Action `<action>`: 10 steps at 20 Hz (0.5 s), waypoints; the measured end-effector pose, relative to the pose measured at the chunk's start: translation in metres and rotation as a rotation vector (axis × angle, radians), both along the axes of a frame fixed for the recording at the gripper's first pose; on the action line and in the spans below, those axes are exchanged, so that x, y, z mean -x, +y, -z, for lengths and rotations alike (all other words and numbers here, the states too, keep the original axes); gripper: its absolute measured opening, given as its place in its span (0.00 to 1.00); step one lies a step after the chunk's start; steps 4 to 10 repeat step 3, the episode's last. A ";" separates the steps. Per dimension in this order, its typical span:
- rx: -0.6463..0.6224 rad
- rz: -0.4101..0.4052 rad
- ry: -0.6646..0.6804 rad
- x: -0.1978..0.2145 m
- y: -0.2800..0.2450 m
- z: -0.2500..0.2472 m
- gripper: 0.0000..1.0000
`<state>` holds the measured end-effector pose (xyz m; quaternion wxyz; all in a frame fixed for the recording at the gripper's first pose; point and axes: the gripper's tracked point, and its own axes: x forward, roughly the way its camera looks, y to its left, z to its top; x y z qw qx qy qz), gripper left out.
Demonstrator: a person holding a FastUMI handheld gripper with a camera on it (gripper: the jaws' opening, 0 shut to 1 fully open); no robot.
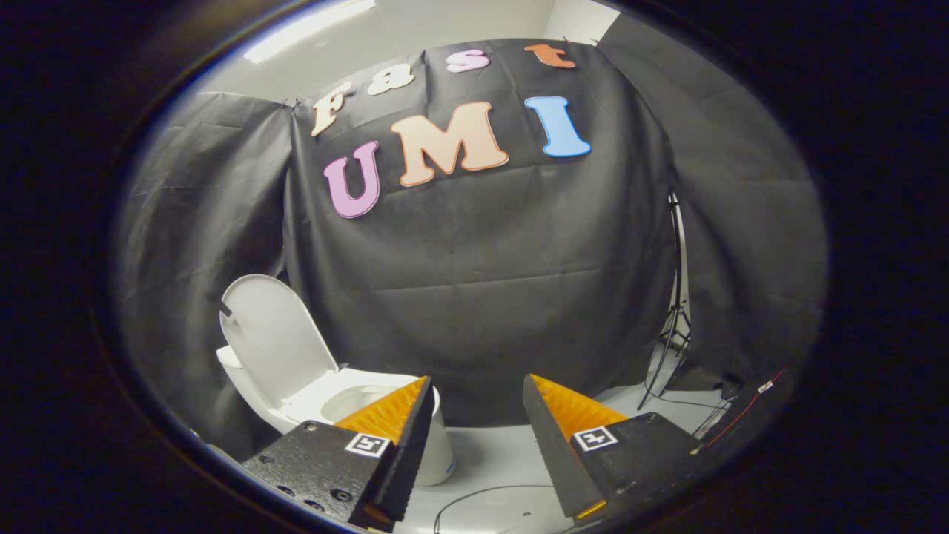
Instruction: Open the toilet lid.
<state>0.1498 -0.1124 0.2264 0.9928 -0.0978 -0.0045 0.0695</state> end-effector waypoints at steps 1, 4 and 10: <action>0.008 -0.002 0.007 -0.002 0.001 0.002 0.75; 0.036 -0.005 0.029 -0.003 0.004 0.008 0.74; 0.036 -0.005 0.029 -0.003 0.004 0.008 0.74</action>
